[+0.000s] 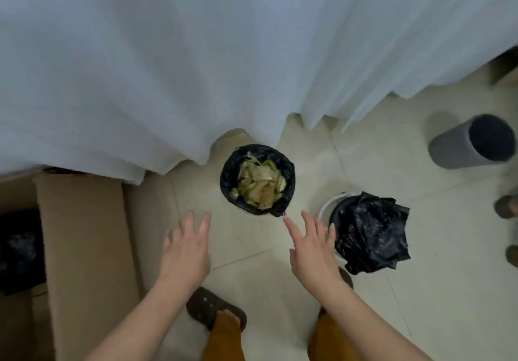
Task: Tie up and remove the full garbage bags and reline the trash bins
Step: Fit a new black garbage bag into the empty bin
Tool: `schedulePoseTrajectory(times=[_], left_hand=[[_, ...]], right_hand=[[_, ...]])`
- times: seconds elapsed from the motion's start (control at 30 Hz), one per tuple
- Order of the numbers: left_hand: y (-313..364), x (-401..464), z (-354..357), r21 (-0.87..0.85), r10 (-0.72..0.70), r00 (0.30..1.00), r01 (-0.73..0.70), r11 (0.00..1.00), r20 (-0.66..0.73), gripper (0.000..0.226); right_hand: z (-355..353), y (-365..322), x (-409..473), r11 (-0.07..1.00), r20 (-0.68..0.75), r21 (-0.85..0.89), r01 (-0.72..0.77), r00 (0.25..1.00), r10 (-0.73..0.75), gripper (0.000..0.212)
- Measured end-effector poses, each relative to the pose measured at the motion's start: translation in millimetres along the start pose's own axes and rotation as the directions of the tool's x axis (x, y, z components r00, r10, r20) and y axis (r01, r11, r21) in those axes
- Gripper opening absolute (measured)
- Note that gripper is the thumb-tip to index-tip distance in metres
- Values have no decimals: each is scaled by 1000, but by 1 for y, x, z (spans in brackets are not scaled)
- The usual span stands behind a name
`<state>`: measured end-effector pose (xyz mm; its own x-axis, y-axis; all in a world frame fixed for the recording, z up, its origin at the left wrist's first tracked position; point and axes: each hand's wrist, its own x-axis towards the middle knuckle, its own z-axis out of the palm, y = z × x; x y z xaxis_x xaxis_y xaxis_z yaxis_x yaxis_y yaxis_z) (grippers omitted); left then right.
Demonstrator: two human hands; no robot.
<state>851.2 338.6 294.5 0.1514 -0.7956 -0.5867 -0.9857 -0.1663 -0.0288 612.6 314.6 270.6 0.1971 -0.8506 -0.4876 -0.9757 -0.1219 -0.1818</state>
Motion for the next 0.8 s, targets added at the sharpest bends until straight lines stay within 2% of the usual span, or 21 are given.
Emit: schedulePoseTrajectory(times=[0.23, 0.4, 0.57, 0.8], left_hand=[[231, 26, 30, 81, 218, 972, -224, 971, 84, 78], [354, 44, 66, 98, 367, 924, -377, 921, 106, 78], [401, 68, 114, 179, 466, 876, -482, 858, 128, 86], [418, 104, 174, 221, 468, 856, -511, 830, 221, 89]], right_hand=[[-2, 215, -30, 967, -2, 74, -244, 970, 245, 73], [38, 316, -33, 925, 63, 107, -364, 931, 360, 71], [99, 354, -16, 896, 149, 189, -402, 914, 378, 72], [169, 387, 22, 809, 191, 362, -463, 886, 422, 70]])
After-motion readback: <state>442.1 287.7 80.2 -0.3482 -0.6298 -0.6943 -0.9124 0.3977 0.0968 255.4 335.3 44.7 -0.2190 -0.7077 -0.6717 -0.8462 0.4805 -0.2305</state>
